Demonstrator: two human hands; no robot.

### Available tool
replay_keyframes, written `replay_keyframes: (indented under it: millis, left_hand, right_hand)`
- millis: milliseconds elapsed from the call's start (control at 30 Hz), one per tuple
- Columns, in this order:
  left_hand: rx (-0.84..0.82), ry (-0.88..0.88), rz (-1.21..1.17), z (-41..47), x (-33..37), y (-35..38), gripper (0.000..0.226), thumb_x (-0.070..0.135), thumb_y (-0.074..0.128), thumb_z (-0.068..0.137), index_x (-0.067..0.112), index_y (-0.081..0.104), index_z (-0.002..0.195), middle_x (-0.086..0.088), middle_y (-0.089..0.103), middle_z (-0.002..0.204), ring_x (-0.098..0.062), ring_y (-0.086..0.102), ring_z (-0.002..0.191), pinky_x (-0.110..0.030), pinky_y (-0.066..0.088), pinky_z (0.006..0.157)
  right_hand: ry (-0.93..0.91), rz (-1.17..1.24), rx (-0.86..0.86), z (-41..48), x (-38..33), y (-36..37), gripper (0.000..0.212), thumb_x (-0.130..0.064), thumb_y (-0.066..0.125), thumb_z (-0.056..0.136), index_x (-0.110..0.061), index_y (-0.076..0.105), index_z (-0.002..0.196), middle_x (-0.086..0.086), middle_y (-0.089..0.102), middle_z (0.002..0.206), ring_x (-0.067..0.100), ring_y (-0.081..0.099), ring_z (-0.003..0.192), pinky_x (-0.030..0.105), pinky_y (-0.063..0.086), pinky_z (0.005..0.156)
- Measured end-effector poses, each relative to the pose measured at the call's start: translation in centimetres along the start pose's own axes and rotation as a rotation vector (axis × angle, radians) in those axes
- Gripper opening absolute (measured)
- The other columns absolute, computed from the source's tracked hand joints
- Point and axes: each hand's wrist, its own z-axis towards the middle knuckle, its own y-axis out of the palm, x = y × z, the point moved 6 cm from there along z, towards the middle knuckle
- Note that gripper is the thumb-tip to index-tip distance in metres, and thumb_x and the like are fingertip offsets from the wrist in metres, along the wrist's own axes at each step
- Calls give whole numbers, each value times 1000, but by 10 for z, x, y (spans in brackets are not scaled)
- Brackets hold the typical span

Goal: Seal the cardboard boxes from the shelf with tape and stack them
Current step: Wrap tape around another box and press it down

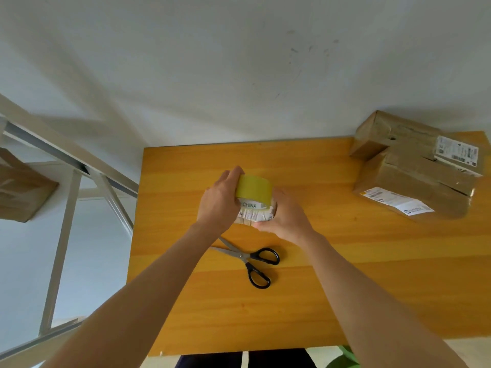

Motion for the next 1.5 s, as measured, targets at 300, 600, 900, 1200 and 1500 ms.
replay_keyframes:
  millis: [300, 600, 900, 1200, 1500]
  left_hand:
    - [-86, 95, 410, 2, -27, -30, 49, 2, 60, 85, 12, 48, 132, -15, 55, 103, -32, 57, 72, -30, 35, 48]
    - [-142, 60, 552, 8, -59, -28, 51, 10, 60, 89, 17, 40, 135, -11, 51, 110, -21, 41, 58, -29, 31, 46]
    - [-175, 188, 560, 13, -66, -23, 47, -1, 70, 78, 8, 55, 122, -18, 54, 95, -18, 35, 49, -24, 27, 41]
    - [-165, 270, 539, 20, -69, -13, 71, -8, 80, 63, 16, 33, 112, -22, 55, 87, -30, 52, 42, -23, 31, 38]
    - [-175, 268, 529, 21, -82, 1, 70, -8, 79, 64, 15, 35, 113, -21, 55, 86, -27, 50, 42, -22, 31, 38]
  right_hand:
    - [6, -132, -10, -4, 20, -17, 84, -27, 90, 61, -18, 47, 133, -5, 54, 118, 12, 56, 104, 31, 52, 87]
    - [-1, -143, -26, -4, 25, -17, 86, -28, 89, 64, -19, 44, 137, -5, 52, 125, 10, 51, 107, 30, 48, 90]
    - [0, -151, -17, -4, 28, -18, 90, -30, 89, 64, -19, 41, 140, -6, 48, 129, 4, 43, 105, 22, 37, 87]
    - [-3, -165, -13, -4, 26, -18, 90, -31, 89, 63, -20, 42, 139, -6, 48, 126, 6, 46, 106, 23, 40, 89]
    - [5, -156, -25, -4, 28, -17, 90, -31, 89, 63, -21, 41, 139, -10, 46, 125, 5, 47, 106, 19, 39, 86]
